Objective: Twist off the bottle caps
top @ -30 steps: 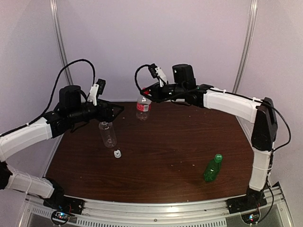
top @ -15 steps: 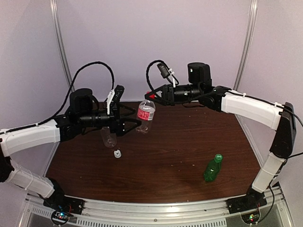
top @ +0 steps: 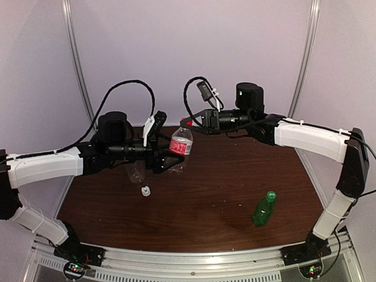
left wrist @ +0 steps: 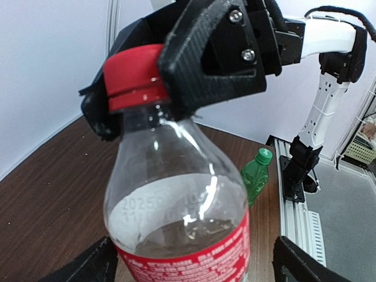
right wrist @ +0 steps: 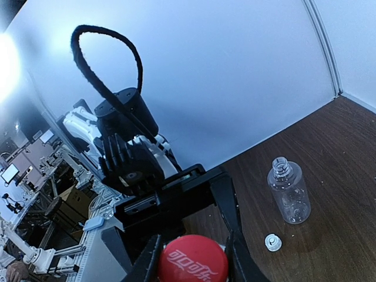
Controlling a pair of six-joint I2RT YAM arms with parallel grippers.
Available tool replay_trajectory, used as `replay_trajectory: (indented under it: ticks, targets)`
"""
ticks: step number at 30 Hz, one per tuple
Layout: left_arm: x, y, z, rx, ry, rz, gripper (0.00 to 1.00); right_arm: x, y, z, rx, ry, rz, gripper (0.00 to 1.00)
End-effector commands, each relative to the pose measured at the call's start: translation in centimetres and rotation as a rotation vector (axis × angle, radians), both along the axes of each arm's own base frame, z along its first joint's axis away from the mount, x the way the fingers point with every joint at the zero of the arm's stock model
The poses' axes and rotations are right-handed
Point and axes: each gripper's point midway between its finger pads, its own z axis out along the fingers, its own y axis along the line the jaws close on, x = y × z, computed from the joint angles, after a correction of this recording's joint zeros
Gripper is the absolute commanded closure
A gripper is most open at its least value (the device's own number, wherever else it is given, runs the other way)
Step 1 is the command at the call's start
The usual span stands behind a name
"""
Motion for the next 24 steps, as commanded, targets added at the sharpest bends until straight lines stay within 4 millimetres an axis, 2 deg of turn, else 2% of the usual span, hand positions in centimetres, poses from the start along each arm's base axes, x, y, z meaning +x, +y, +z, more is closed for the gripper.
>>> replay_trajectory:
  ticks: [1,5,9,12,14,17,21,24]
  targets:
    - [0.9,-0.6,1.8,-0.049,-0.046,0.02,0.1,-1.8,-0.9,3.6,0.09,-0.065,0.035,0.95]
    - [1.0,-1.0,1.1,-0.05,-0.005,0.013,0.18,-2.1,-1.2,4.6,0.115,-0.09,0.032,0.95]
    - [1.0,-1.1,1.3,-0.07,-0.004,0.011,0.29,-2.0,-1.3,4.6,0.115,-0.094,0.022,0.95]
    - [1.0,-1.0,1.9,-0.086,-0.021,0.011,0.41,-2.0,-1.3,4.1,0.112,-0.084,0.018,0.94]
    - [0.9,-1.0,2.0,-0.089,-0.034,0.008,0.51,-1.9,-1.3,3.9,0.115,-0.079,0.013,0.89]
    - [1.0,-0.8,1.8,-0.082,-0.043,0.019,0.59,-1.8,-1.4,3.9,0.118,-0.079,-0.006,0.72]
    - [1.5,-0.5,1.6,-0.069,-0.048,0.053,0.66,-0.9,-1.9,4.7,0.126,-0.079,-0.085,0.31]
    - [1.6,-0.4,1.4,-0.06,-0.05,0.068,0.68,-0.3,-2.2,4.9,0.124,-0.07,-0.133,0.24]
